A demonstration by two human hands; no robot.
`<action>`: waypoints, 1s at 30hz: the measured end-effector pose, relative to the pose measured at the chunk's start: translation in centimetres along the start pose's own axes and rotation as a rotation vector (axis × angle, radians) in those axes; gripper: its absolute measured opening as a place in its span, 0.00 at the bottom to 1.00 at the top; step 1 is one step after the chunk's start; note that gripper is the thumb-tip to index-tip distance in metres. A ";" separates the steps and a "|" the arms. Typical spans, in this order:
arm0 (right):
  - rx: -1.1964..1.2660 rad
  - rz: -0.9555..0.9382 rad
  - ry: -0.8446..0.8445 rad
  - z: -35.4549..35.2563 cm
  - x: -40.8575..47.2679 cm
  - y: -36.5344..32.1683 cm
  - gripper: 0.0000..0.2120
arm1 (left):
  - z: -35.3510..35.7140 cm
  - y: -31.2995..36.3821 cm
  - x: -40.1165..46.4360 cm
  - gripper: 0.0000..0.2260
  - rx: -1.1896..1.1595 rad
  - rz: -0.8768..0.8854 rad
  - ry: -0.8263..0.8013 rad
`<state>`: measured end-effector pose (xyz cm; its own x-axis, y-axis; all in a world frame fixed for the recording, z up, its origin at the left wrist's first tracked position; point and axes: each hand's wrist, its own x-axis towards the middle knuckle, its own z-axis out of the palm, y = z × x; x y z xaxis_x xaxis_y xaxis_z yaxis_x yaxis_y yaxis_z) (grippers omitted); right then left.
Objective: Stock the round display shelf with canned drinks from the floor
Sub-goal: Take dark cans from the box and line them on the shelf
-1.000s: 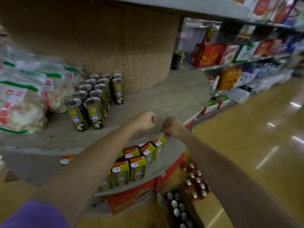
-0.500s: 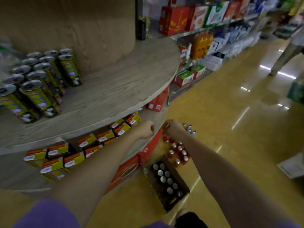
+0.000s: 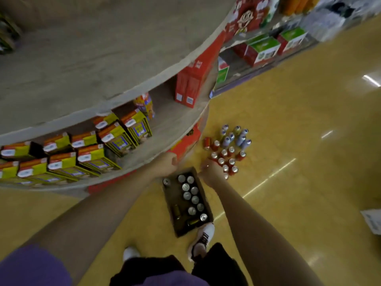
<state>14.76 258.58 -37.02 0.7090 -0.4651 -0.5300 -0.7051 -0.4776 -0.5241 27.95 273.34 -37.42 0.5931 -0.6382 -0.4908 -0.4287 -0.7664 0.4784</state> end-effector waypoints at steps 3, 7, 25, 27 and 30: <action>0.076 0.034 -0.069 1.4 2.4 3.0 0.08 | 3.5 -1.1 2.4 0.10 -0.038 -0.123 0.012; 0.126 0.050 -0.132 4.7 5.6 6.2 0.11 | 9.0 -3.2 4.6 0.04 -0.109 -0.251 -0.010; 0.209 0.288 -0.208 32.6 23.8 19.4 0.11 | 32.6 -20.7 19.2 0.04 -0.079 -0.332 -0.268; 0.232 0.301 -0.194 35.0 25.2 19.9 0.08 | 33.9 -22.6 21.1 0.05 0.014 -0.291 -0.275; 0.298 0.370 -0.162 37.7 27.2 20.5 0.02 | 35.1 -25.3 24.0 0.09 0.175 -0.208 -0.299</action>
<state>19.23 264.25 -87.32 0.4170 -0.4301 -0.8007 -0.8978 -0.0579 -0.4365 29.12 274.84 -86.88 0.4663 -0.4414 -0.7666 -0.4451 -0.8660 0.2279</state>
